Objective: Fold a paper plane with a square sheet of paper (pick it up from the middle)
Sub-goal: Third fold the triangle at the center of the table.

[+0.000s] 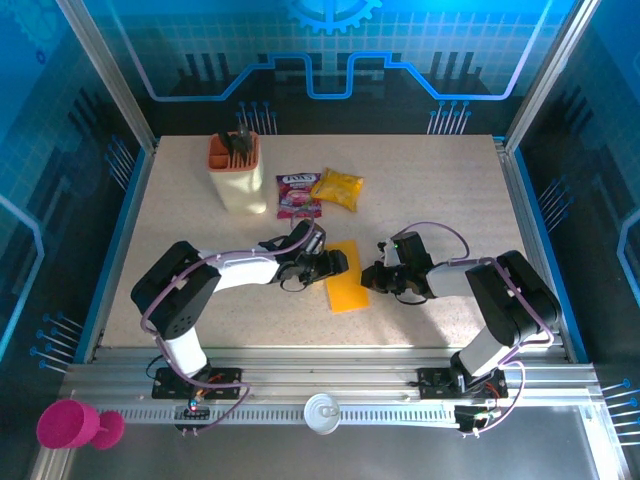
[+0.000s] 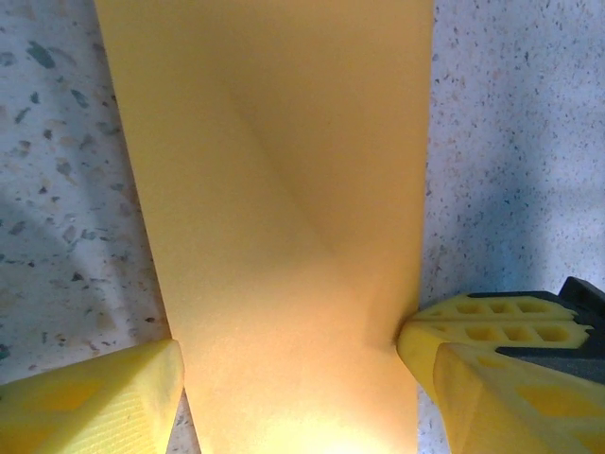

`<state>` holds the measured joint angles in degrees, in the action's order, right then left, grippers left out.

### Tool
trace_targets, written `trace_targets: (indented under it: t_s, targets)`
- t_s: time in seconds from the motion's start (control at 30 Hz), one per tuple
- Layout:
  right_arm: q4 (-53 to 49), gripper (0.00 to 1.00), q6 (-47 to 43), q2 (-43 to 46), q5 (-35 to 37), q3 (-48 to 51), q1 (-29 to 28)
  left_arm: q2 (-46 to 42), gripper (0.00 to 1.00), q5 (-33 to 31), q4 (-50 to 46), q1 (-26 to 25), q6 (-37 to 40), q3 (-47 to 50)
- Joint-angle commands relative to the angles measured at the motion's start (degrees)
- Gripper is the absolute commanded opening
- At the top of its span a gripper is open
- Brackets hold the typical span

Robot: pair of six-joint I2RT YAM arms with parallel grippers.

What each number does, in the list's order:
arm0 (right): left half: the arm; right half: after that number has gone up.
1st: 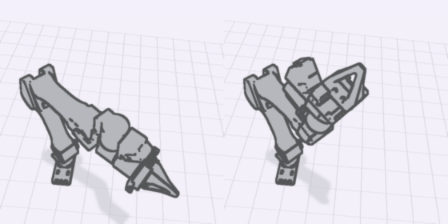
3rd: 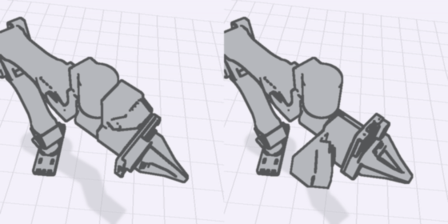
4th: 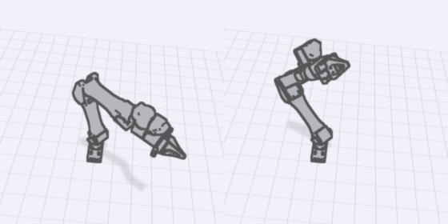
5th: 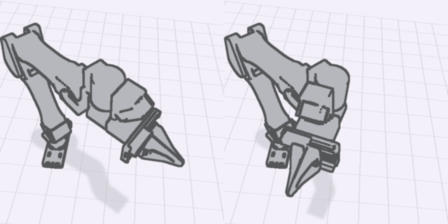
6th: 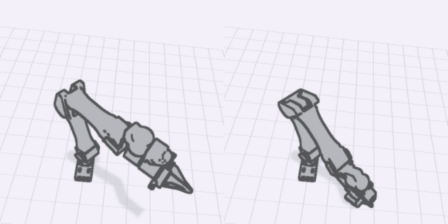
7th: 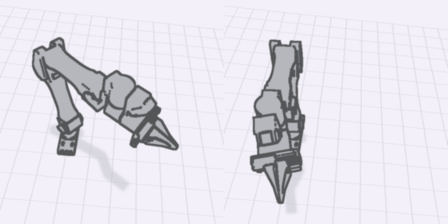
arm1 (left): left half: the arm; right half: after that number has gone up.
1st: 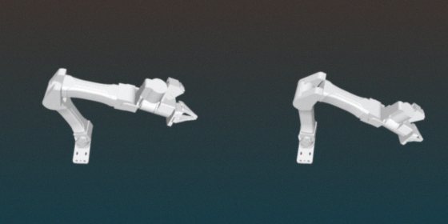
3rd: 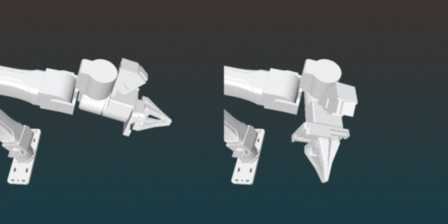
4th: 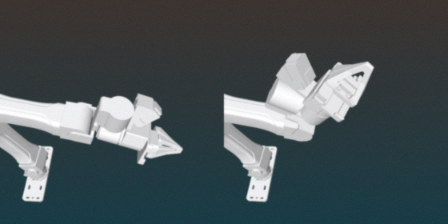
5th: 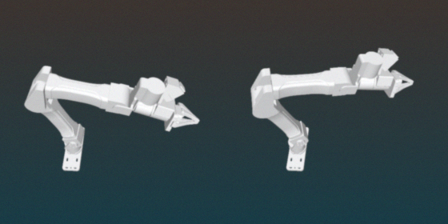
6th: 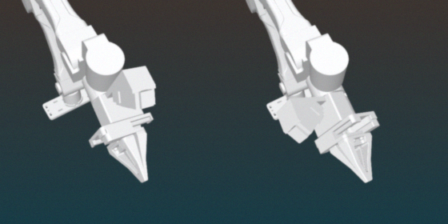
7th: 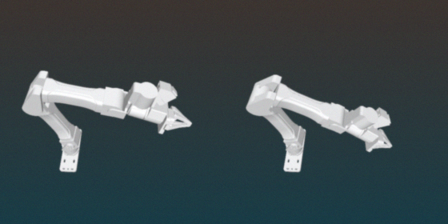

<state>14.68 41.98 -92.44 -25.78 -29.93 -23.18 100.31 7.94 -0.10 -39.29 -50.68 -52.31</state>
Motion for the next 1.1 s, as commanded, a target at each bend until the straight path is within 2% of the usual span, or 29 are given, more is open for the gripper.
trace_targets:
  t_s: [0.0, 0.57, 1.07]
  targets:
    - [-3.0, 0.00, -0.2, -2.5, 2.2, 1.7, 0.9, -1.1, 0.71, -3.0, -1.9, -0.5, 0.3, 0.2]
    - [-3.0, 0.00, -0.3, -2.9, 1.7, 1.6, 1.3, 2.5, 0.71, -1.1, -1.0, -1.5, 0.3, -3.1]
    - [-3.7, 0.00, -0.6, -2.7, 1.9, 1.5, 1.4, -3.4, 0.71, 0.7, 4.8, -2.3, -2.9, 3.6]
